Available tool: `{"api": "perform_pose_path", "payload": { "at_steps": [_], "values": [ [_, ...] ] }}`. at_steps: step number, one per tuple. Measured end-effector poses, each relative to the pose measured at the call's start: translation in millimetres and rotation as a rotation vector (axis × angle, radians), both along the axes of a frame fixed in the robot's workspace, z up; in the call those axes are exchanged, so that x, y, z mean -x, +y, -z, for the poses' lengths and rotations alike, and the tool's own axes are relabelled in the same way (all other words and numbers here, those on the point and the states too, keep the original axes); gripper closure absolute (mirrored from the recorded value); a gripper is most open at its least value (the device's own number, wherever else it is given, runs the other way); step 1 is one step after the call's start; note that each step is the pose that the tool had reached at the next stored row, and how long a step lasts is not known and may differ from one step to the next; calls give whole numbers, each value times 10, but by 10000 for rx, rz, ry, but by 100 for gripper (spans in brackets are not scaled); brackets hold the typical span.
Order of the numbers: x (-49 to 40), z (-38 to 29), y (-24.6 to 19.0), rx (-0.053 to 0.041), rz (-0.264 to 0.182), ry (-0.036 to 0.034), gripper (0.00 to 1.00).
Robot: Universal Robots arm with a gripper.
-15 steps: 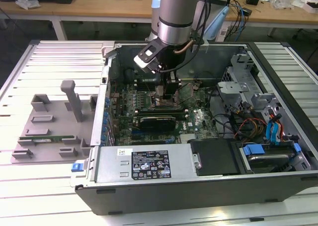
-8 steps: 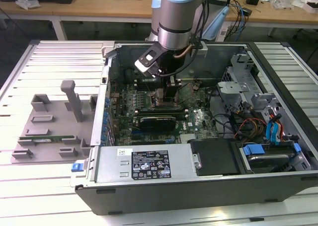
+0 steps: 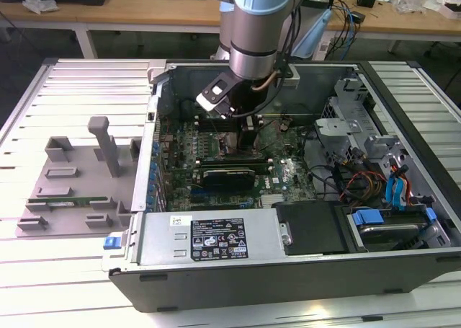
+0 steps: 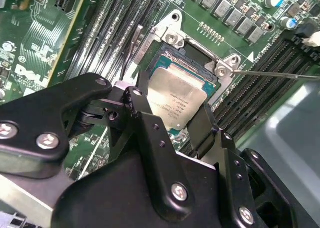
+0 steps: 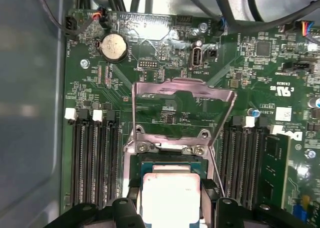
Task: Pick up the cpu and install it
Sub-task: 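Place the cpu into insertion slot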
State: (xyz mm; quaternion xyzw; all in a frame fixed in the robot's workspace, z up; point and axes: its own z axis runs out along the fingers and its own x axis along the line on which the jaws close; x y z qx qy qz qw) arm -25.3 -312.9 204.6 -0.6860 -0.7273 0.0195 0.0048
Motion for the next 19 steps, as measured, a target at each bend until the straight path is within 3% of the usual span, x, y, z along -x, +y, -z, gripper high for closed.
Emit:
{"api": "perform_pose_path", "payload": {
  "at_steps": [3, 7, 13, 14, 18, 19],
  "values": [
    [0, 56, 0, 3, 163, -1, 45],
    [4, 76, 1, 12, 278, 1, 45],
    [4, 80, 2, 5, 280, -4, 45],
    [4, 81, 2, 6, 281, -2, 38],
    [4, 76, 1, 18, 281, 1, 38],
    [3, 23, 2, 27, 280, -1, 38]
  ]
}}
